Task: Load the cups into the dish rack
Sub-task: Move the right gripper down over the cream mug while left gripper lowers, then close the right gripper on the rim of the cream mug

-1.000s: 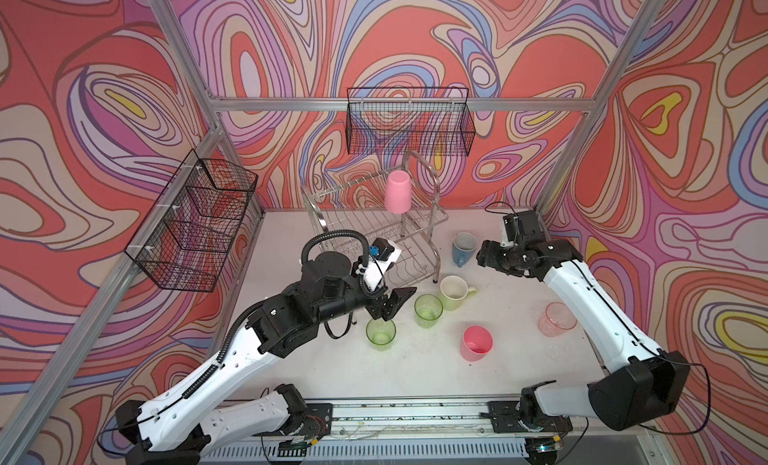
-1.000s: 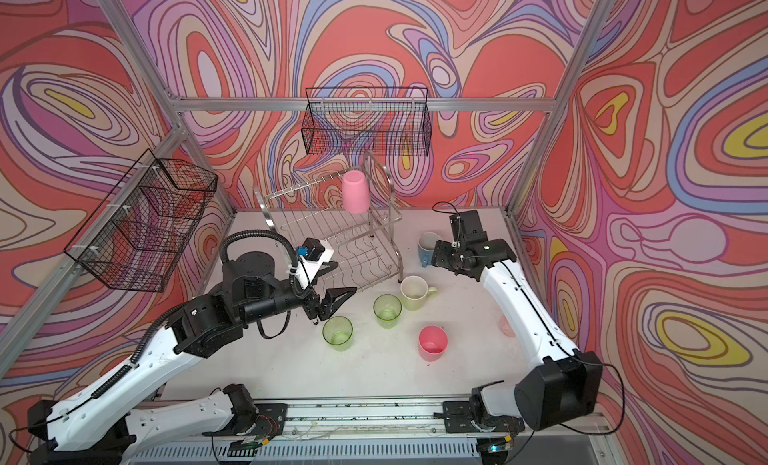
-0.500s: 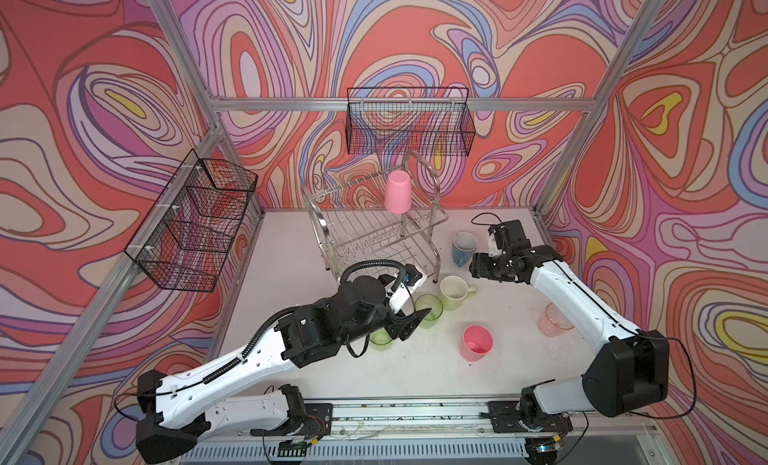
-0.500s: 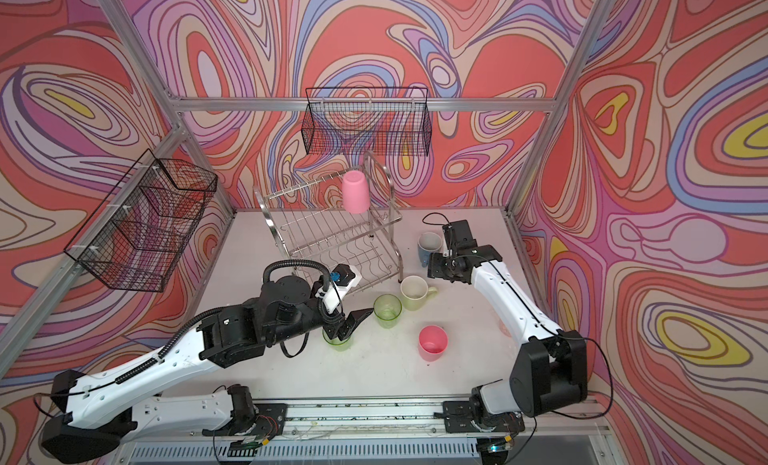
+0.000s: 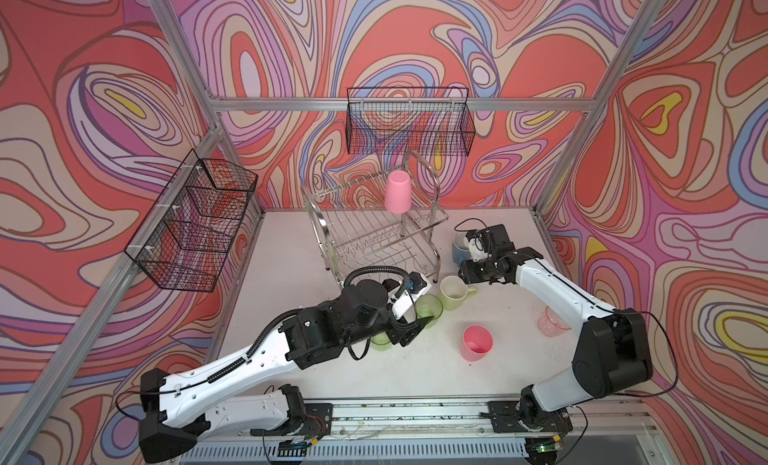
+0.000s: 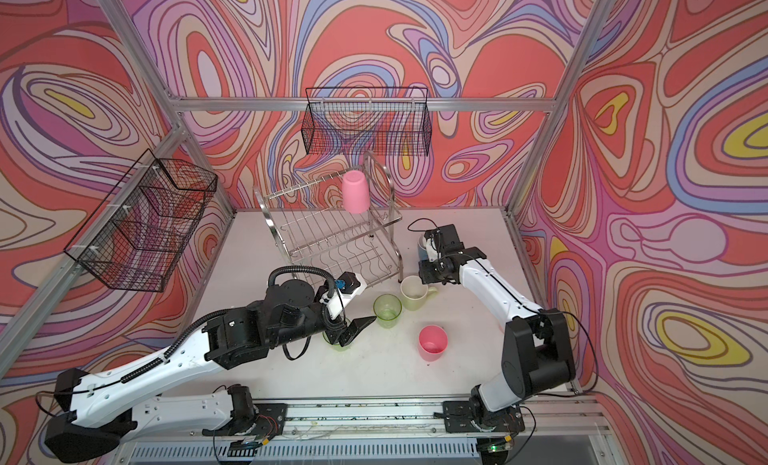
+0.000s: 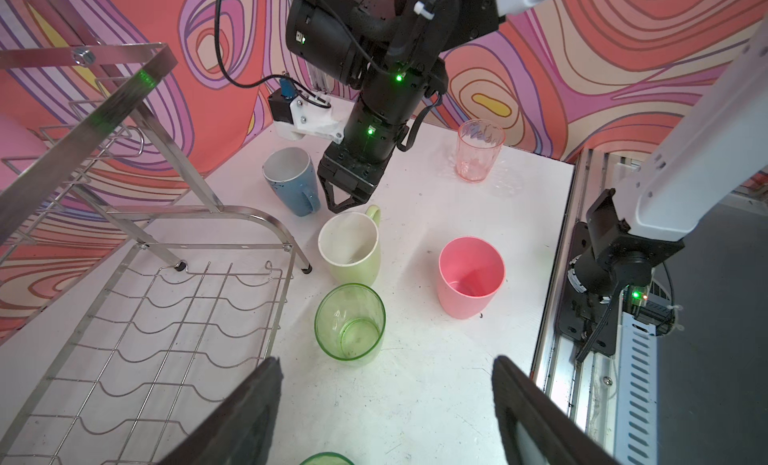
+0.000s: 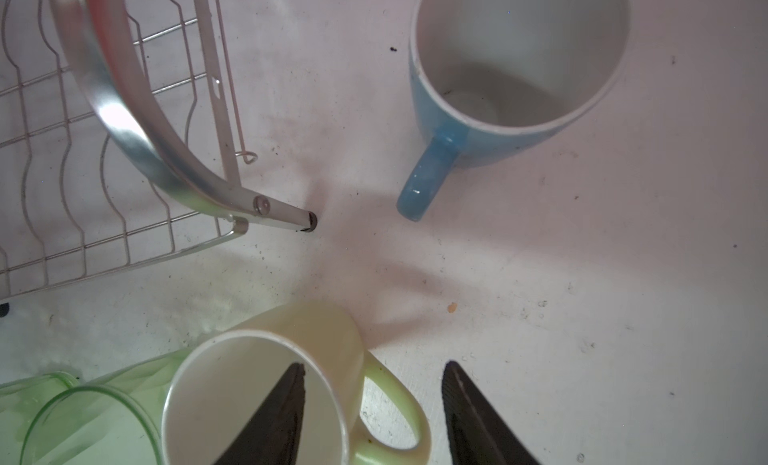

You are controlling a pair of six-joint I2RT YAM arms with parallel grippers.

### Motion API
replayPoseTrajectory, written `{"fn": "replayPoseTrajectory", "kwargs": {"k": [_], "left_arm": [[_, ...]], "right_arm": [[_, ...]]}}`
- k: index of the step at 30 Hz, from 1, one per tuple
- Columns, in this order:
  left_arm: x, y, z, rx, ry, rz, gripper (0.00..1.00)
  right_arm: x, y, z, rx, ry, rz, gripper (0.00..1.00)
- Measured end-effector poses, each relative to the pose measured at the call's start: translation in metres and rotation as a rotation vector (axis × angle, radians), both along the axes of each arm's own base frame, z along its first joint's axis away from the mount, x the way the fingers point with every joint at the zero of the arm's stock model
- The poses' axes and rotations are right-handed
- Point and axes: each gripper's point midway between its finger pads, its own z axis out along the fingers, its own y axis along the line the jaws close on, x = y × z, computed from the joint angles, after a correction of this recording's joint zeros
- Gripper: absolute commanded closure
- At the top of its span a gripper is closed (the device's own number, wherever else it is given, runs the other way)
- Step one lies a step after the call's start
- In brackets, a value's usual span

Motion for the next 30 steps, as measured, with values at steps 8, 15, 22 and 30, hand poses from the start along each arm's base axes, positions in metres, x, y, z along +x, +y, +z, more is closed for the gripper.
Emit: {"fn": "replayPoseTrajectory", "kwargs": {"k": [8, 15, 22, 30], "left_arm": [[0.000, 0.000, 0.000, 0.003, -0.005, -0.006, 0.18], [-0.001, -0.001, 0.000, 0.002, -0.012, -0.012, 0.18], [-0.001, -0.002, 0.000, 0.002, -0.011, -0.017, 0.18], [-0.001, -0.002, 0.000, 0.002, -0.011, -0.018, 0.18]], "right_arm": [[0.003, 0.013, -0.003, -0.019, 0.001, 0.092, 0.54], [0.004, 0.022, -0.008, -0.045, 0.012, 0.160, 0.57], [0.005, 0.027, -0.009, -0.064, 0.019, 0.203, 0.58], [0.005, 0.025, -0.007, -0.062, 0.006, 0.188, 0.58]]}}
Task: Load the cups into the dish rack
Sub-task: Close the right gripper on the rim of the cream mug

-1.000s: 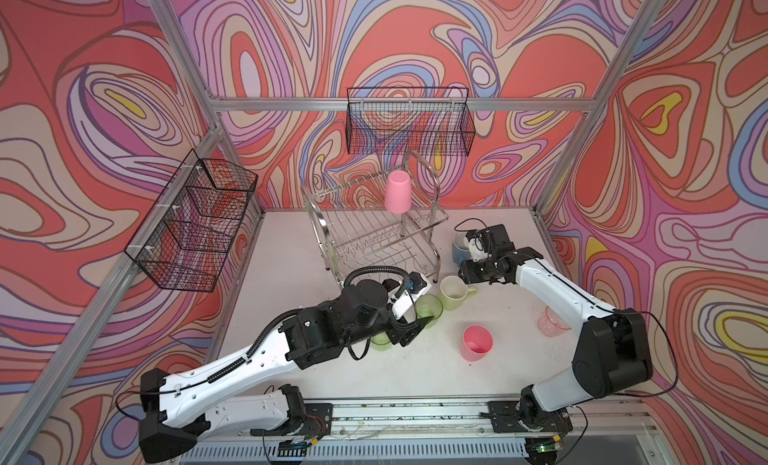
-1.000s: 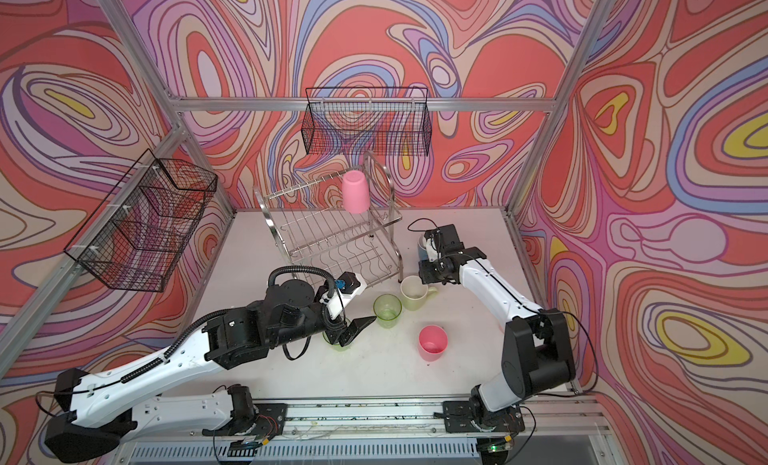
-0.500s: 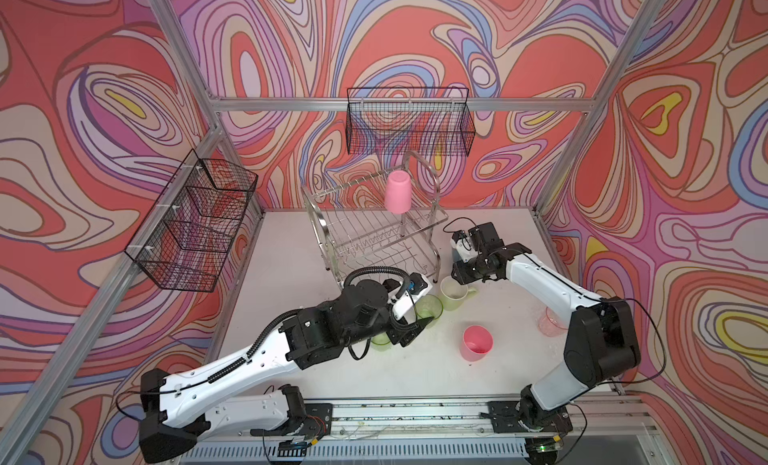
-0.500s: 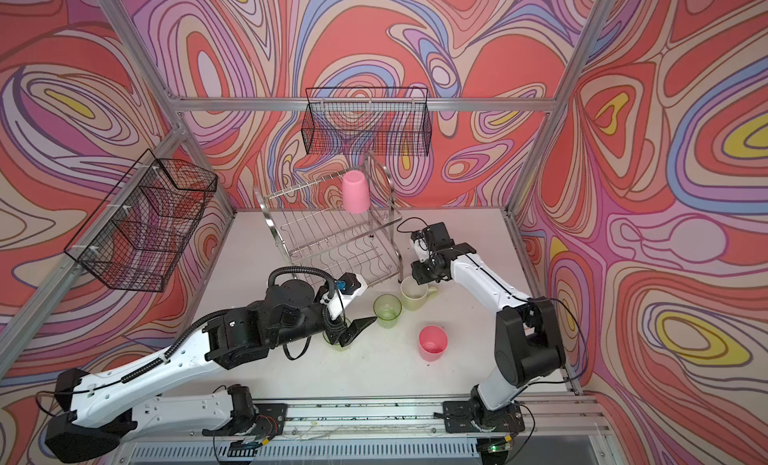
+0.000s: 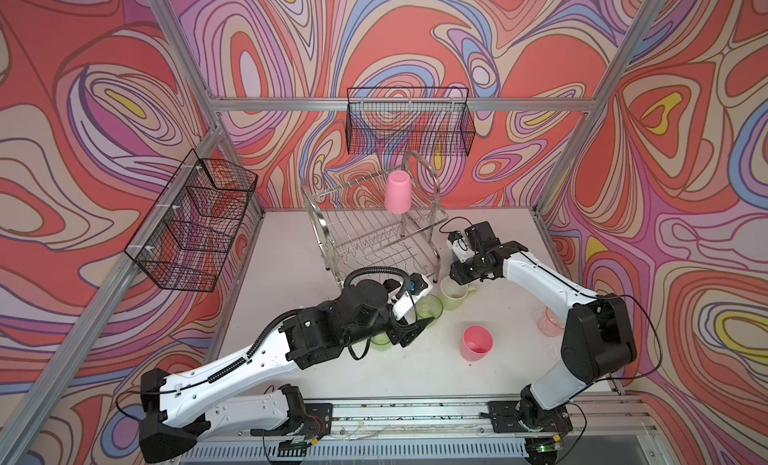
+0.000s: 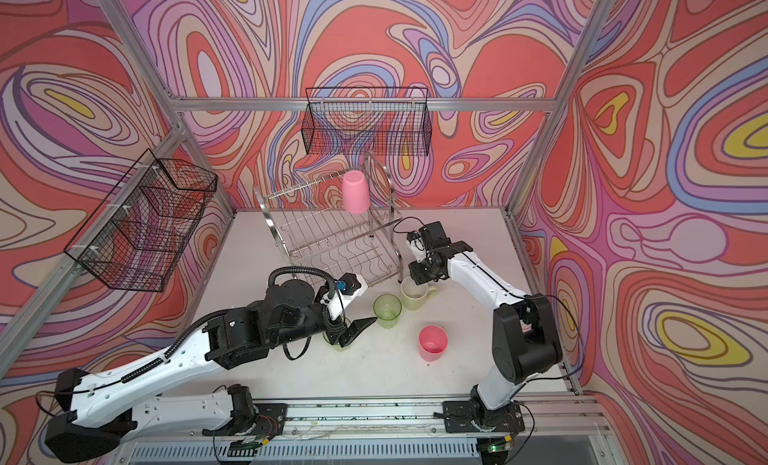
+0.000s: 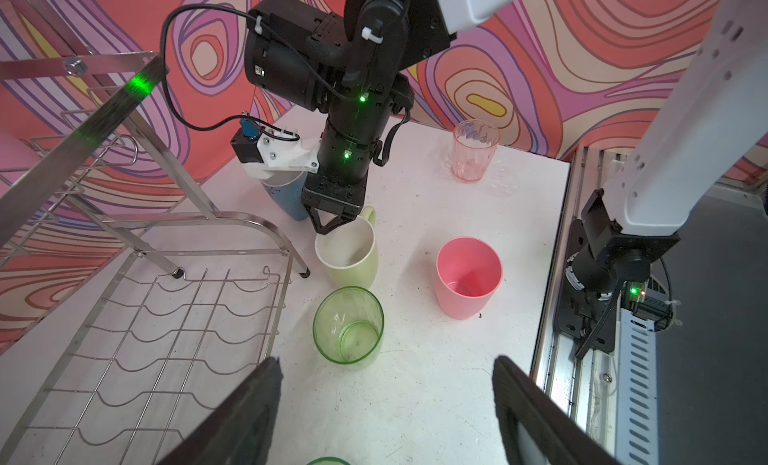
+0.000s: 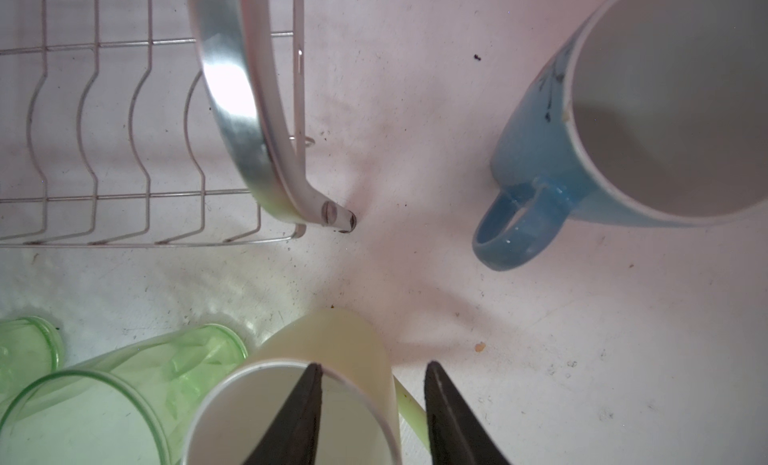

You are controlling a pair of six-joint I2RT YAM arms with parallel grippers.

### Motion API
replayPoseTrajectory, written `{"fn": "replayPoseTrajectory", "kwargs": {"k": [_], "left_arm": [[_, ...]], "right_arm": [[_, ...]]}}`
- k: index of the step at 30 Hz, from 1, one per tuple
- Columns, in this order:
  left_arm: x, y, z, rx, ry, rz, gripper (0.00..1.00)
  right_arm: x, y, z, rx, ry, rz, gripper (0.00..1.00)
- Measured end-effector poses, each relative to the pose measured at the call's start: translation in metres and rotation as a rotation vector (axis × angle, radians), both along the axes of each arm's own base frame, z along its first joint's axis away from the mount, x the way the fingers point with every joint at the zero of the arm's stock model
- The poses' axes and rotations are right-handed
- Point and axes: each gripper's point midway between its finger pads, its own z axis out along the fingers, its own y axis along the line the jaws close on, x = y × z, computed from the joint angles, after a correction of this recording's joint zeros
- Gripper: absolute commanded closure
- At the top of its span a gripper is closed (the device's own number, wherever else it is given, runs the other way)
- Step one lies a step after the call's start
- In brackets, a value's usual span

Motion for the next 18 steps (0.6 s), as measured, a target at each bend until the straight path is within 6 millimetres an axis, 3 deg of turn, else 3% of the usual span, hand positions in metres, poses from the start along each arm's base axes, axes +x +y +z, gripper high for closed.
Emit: {"fn": "replayPoseTrajectory", "kwargs": {"k": [18], "left_arm": [[-0.0001, -0.0009, -0.0013, 0.003, 0.003, -0.003, 0.18]], "right_arm": [[-0.0014, -0.0033, -0.0032, -0.044, 0.022, 0.033, 0.66]]}}
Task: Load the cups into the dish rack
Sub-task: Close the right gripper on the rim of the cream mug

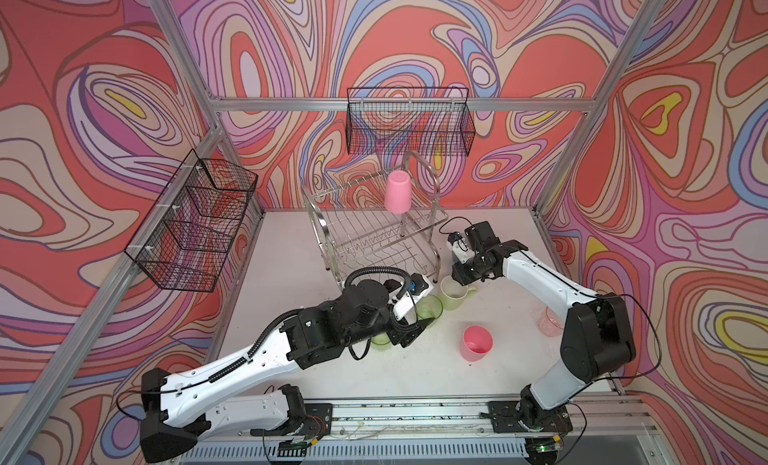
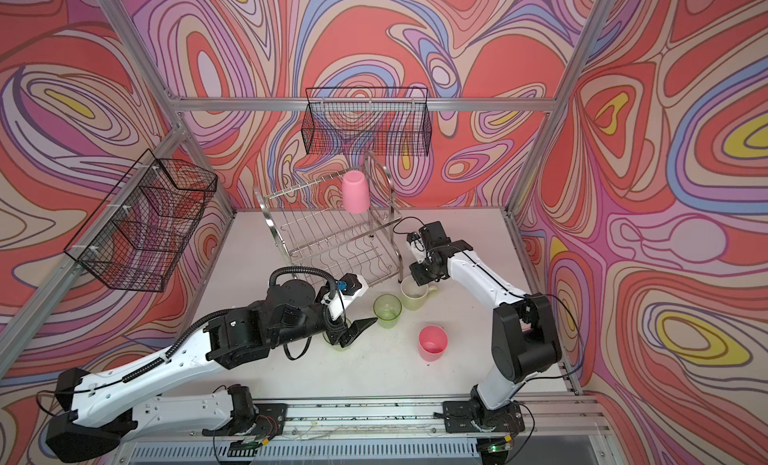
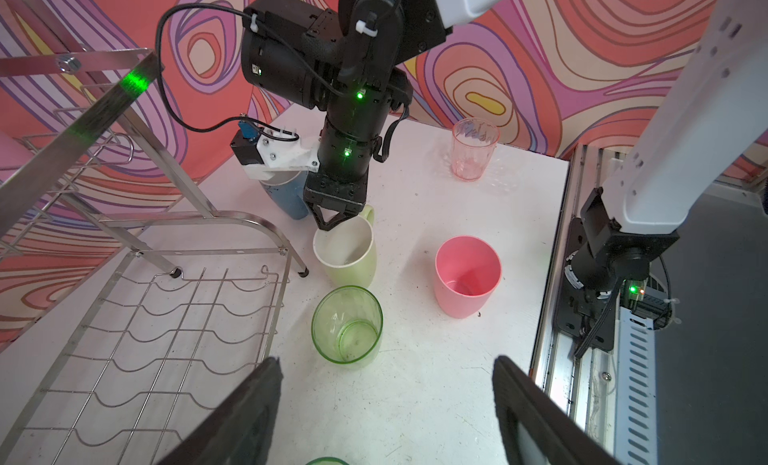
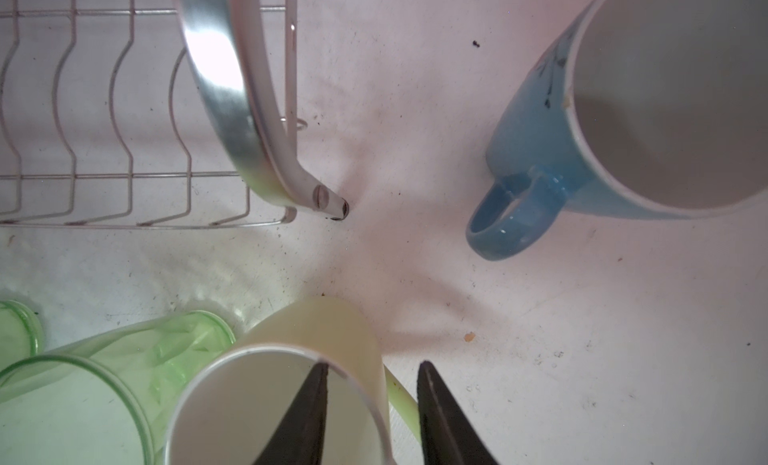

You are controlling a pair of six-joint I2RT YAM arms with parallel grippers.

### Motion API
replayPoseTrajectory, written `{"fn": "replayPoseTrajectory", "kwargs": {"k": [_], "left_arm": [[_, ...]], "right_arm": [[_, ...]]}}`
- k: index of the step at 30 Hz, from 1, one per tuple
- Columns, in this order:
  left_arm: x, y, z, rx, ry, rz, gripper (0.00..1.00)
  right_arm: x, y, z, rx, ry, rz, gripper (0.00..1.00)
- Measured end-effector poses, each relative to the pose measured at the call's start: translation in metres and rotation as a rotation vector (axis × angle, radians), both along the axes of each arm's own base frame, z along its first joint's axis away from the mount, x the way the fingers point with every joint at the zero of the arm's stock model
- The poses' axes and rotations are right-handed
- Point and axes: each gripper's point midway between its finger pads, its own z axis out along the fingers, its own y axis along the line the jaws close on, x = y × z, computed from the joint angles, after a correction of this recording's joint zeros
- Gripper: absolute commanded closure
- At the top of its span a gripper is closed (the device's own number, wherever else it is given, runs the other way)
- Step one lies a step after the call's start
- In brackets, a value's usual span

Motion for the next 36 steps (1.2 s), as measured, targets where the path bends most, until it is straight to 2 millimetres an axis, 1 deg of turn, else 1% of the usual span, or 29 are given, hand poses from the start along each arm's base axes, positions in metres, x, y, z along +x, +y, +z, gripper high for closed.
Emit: {"fn": "replayPoseTrajectory", "kwargs": {"k": [9, 18, 23, 30, 32, 36], "left_arm": [[0.000, -0.001, -0.001, 0.004, 0.001, 0.000, 0.18], [0.001, -0.001, -0.002, 0.003, 0.001, 0.000, 0.18], [0.002, -0.003, -0.004, 0.009, 0.004, 0.000, 0.18], [0.002, -0.004, -0.005, 0.011, 0.005, 0.000, 0.18], [0.002, -0.004, -0.005, 0.011, 0.005, 0.000, 0.18], [0.002, -0.004, -0.005, 0.011, 0.005, 0.000, 0.18]], "right_arm": [[0.000, 0.000, -0.008, -0.025, 0.041, 0.017, 0.71], [0.001, 0.000, -0.013, -0.036, 0.056, 0.028, 0.82], [0.001, 0.001, -0.013, -0.033, 0.056, 0.030, 0.86], [-0.003, 0.001, -0.011, -0.017, 0.068, 0.000, 0.96], [-0.004, -0.001, -0.011, -0.012, 0.072, -0.027, 0.97], [-0.015, -0.006, -0.010, 0.001, 0.090, -0.087, 1.00]]}}
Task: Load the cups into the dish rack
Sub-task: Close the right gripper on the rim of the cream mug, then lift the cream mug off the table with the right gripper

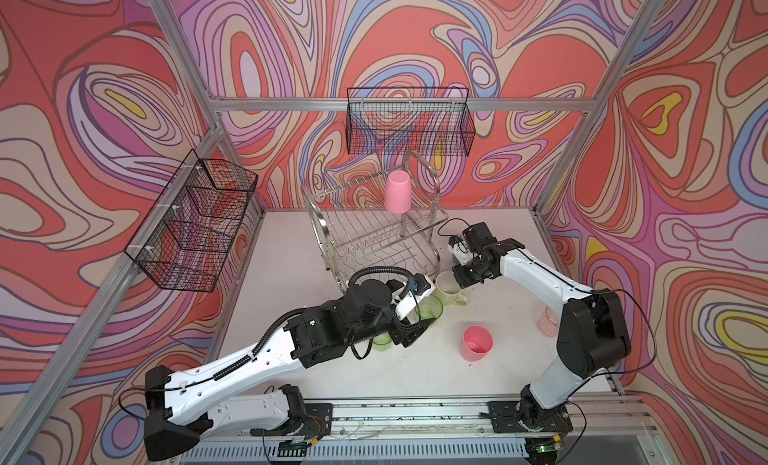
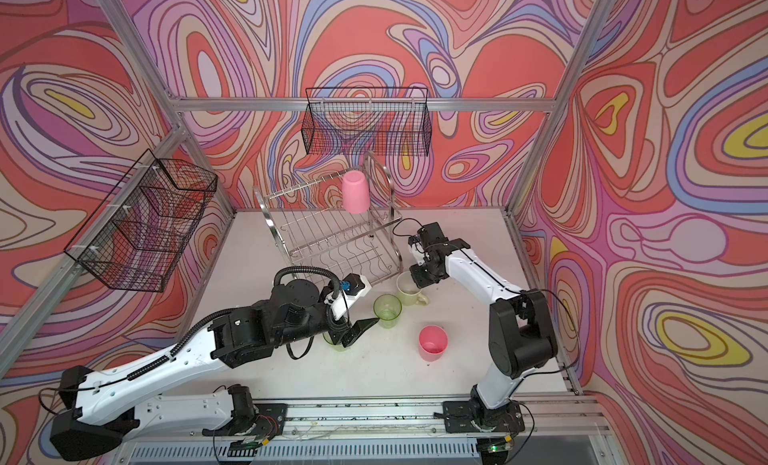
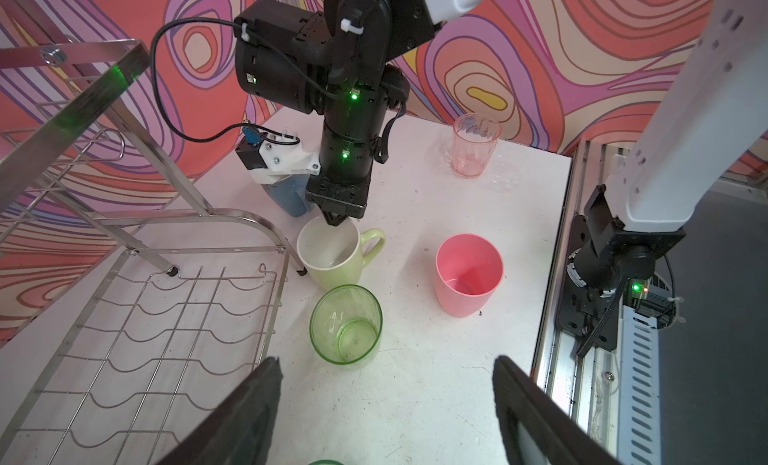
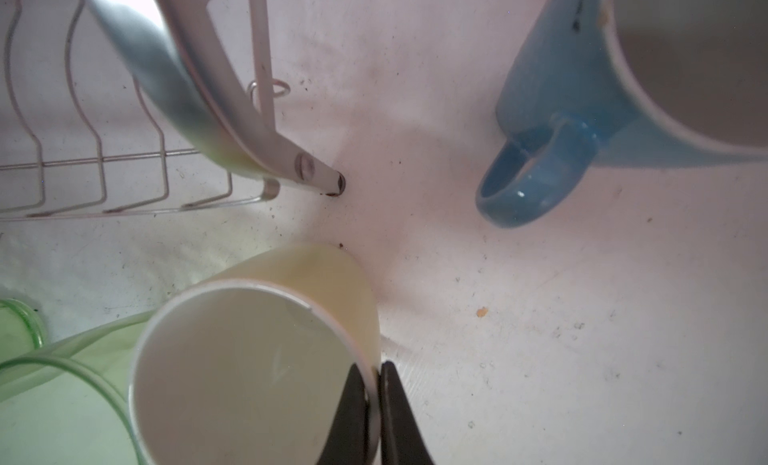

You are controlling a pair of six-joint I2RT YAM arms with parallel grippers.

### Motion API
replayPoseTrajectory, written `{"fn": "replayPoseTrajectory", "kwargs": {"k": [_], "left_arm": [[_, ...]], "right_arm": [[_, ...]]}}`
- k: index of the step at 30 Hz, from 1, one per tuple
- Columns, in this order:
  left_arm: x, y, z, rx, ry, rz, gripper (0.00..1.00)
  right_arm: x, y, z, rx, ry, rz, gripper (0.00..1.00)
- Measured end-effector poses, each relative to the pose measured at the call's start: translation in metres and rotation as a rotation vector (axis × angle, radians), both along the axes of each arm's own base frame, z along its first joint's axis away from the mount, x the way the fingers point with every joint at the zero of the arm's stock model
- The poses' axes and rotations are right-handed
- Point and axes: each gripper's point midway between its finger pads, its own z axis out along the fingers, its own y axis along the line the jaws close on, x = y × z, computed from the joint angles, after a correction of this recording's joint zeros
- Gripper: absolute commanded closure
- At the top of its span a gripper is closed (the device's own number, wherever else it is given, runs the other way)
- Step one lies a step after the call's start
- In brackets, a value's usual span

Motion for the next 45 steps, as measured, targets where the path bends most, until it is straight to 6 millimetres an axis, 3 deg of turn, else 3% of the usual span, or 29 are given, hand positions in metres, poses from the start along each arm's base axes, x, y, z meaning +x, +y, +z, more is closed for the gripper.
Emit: {"fn": "replayPoseTrajectory", "kwargs": {"k": [5, 12, 22, 36, 45], "left_arm": [[0.000, 0.000, 0.000, -0.001, 0.001, -0.002, 0.18], [-0.001, -0.001, 0.000, -0.002, 0.003, -0.006, 0.18], [-0.001, -0.001, 0.000, -0.003, 0.003, -0.006, 0.18], [-0.002, 0.001, 0.003, -0.009, -0.001, -0.006, 0.18], [-0.002, 0.001, 0.003, -0.008, -0.001, -0.006, 0.18]], "right_arm": [[-0.015, -0.010, 0.011, 0.013, -0.001, -0.100, 1.00], [-0.017, -0.022, 0.034, 0.038, -0.051, -0.272, 1.00], [-0.032, -0.048, 0.011, 0.001, 0.004, -0.566, 1.00], [-0.043, -0.054, -0.002, 0.045, 0.042, -0.771, 1.00], [-0.037, -0.051, 0.004, 0.084, 0.012, -0.782, 0.71]]}}
